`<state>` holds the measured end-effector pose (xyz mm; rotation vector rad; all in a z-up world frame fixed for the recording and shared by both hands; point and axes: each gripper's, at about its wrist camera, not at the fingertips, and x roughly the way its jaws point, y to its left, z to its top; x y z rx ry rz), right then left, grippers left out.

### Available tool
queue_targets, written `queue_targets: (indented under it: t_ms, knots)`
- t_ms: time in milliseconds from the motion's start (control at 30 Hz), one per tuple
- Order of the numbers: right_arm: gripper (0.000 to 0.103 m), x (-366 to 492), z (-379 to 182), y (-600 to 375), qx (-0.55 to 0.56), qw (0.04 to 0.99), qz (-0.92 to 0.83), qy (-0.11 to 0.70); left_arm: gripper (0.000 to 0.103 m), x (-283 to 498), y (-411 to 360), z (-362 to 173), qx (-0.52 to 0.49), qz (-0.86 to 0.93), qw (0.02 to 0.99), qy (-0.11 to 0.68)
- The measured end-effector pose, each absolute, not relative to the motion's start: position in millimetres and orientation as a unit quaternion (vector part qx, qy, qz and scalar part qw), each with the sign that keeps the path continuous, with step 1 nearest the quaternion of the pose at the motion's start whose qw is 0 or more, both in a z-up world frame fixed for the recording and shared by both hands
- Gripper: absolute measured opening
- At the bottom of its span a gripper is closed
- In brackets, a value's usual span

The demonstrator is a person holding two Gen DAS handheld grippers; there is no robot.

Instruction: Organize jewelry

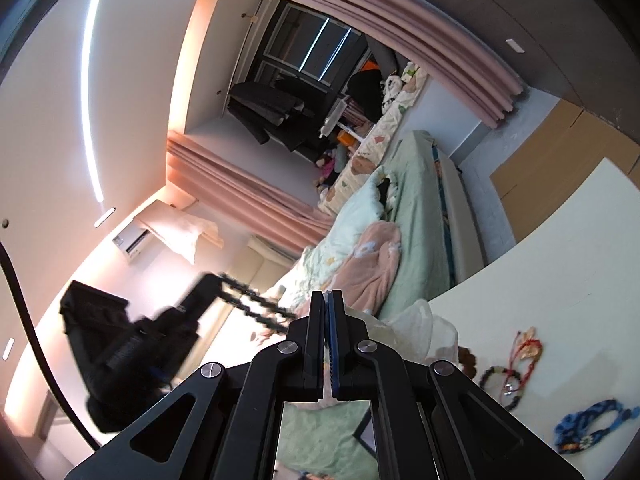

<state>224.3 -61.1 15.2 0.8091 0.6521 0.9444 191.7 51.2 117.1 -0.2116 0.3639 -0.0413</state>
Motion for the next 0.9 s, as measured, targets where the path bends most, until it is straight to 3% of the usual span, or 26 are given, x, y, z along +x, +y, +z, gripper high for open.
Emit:
queue_targets:
  t_ms: [733, 767, 800, 833, 867, 900]
  knots:
    - [0.007, 218.5, 3.2, -13.4, 0.311, 0.754, 0.455, 0.357, 0.008, 142.7, 66.8, 205.0, -0.048, 0.014, 0.995, 0.083]
    - [0.023, 220.9, -1.6, -11.2, 0.310, 0.750, 0.451, 0.372, 0.008, 141.2, 66.5, 207.3, -0.045, 0.016, 0.996, 0.079]
    - [0.059, 224.1, -8.1, -9.2, 0.310, 0.743, 0.447, 0.391, 0.008, 141.1, 67.5, 208.5, -0.044, 0.016, 0.996, 0.079]
    - [0.076, 227.1, -15.5, -9.3, 0.312, 0.739, 0.436, 0.408, 0.008, 140.8, 68.2, 209.6, -0.044, 0.016, 0.996, 0.078]
    - [0.088, 228.5, -20.4, -10.9, 0.315, 0.743, 0.423, 0.413, 0.008, 139.9, 69.0, 210.7, -0.041, 0.019, 0.996, 0.075]
    - [0.088, 229.9, -22.8, -13.1, 0.315, 0.748, 0.411, 0.415, 0.008, 139.3, 69.7, 211.4, -0.039, 0.020, 0.996, 0.074]
